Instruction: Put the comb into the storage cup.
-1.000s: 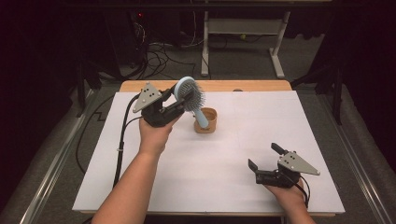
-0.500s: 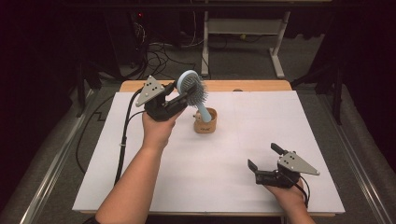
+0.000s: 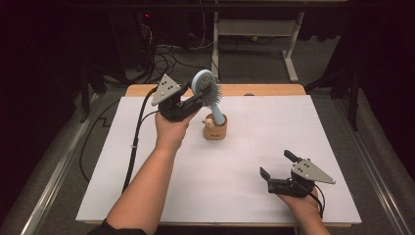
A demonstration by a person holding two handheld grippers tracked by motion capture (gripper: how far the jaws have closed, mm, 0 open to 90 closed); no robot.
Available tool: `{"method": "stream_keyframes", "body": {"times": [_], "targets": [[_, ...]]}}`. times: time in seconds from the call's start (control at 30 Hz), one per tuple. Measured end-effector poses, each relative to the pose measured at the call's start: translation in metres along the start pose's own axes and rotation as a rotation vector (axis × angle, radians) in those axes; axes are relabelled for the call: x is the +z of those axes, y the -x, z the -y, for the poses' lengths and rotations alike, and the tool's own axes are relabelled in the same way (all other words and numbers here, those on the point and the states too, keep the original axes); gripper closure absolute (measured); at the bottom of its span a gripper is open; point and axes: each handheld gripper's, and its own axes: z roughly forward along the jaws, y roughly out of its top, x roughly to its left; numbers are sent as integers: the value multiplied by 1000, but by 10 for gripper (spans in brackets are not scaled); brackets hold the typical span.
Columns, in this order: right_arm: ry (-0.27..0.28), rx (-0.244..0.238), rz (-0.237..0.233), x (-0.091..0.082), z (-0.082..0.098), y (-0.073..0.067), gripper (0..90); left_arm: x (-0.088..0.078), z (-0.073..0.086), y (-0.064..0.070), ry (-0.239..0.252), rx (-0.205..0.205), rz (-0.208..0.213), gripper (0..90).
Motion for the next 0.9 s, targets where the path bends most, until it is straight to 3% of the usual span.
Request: {"method": "stream_keyframes", "body": {"times": [0.23,0.9], "targets": [[-1,-1,2,0,0,0,2,7,6,-3,-17,-4,-26,561],[8,6,8,-2,0,1,2,26,22,-4,-57,-17,-38,561]]}}
